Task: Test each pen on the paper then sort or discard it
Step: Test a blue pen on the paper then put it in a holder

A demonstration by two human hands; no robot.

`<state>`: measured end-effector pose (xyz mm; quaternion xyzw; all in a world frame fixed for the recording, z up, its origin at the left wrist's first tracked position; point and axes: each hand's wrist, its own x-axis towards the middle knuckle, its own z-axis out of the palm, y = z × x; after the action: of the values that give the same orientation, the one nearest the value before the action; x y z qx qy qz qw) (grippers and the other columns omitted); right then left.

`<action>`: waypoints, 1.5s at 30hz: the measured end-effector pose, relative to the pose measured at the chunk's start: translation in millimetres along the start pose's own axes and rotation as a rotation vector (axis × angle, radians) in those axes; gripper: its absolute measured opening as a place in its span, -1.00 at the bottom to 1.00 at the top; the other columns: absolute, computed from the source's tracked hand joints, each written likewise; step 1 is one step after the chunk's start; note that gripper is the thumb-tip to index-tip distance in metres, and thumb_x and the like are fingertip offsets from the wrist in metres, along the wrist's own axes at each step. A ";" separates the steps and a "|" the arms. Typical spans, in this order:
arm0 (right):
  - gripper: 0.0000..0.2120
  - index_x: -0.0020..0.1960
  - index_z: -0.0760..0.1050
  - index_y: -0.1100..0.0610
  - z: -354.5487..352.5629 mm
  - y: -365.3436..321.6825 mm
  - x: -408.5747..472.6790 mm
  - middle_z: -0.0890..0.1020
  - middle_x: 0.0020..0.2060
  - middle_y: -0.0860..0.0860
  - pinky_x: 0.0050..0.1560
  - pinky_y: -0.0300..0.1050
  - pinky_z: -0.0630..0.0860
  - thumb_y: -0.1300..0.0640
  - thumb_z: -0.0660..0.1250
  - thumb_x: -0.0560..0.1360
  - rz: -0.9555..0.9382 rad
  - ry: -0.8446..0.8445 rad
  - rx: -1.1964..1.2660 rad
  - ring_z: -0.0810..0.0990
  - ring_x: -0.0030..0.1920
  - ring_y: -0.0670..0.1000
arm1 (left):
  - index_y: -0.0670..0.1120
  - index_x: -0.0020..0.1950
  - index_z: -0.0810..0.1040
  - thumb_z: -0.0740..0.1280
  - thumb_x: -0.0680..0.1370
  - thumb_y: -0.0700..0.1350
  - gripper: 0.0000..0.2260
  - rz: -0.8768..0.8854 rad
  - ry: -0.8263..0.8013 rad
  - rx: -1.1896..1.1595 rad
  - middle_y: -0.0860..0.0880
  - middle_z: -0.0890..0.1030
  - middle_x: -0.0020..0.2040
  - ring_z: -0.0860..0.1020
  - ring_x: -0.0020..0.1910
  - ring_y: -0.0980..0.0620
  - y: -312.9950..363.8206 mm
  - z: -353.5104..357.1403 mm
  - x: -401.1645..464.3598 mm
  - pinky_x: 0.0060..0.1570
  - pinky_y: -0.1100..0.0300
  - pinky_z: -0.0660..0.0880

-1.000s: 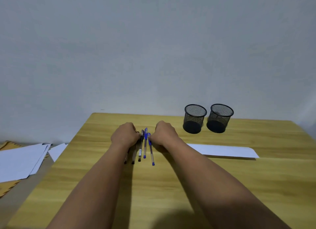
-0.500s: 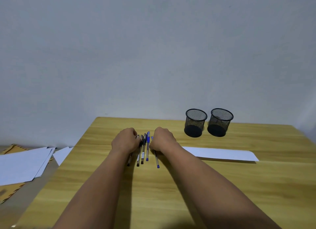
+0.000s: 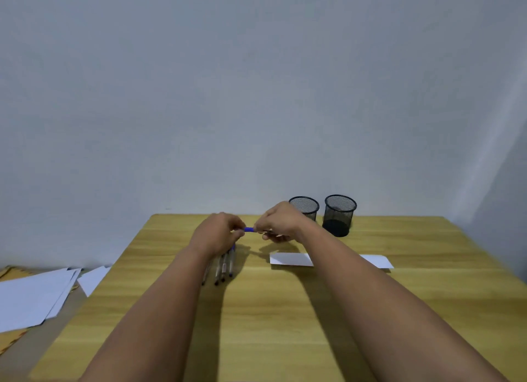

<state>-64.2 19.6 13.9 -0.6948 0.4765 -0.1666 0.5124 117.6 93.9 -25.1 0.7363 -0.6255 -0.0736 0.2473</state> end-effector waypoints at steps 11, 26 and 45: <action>-0.79 0.00 0.66 0.15 -37.4 47.4 -31.8 0.58 -0.31 -0.01 -0.40 -0.22 0.51 -0.01 0.47 0.61 0.040 0.137 0.677 0.49 -0.37 -0.05 | -0.04 -0.07 0.72 0.42 0.57 -0.03 -0.87 0.072 -0.021 -0.321 0.06 0.71 -0.22 0.59 -0.25 0.10 82.9 0.7 -10.7 -0.22 0.18 0.46; -0.78 -0.13 0.58 0.15 -27.6 22.2 -15.8 0.39 -0.41 -0.01 -0.53 -0.23 0.24 0.14 0.24 0.63 0.128 0.347 0.618 0.26 -0.48 -0.04 | -0.12 -0.17 0.49 0.24 0.67 0.04 -0.69 -0.166 -0.362 -0.676 0.02 0.44 -0.38 0.48 -0.29 0.00 112.5 0.5 -12.7 0.01 0.04 0.60; -0.83 -0.07 0.62 0.22 -111.2 61.7 8.0 0.56 -0.38 0.05 -0.51 -0.24 0.33 0.20 0.28 0.61 0.087 0.677 0.619 0.42 -0.48 -0.01 | -0.12 -0.09 0.71 0.34 0.62 0.06 -0.71 -0.274 -0.213 -0.169 -0.10 0.66 -0.20 0.60 -0.20 -0.07 11.9 20.4 -22.0 -0.13 0.12 0.52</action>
<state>-170.6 -49.9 4.7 -0.3949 0.5736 -0.4967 0.5180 94.0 108.3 -41.8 0.7793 -0.5337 -0.2364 0.2282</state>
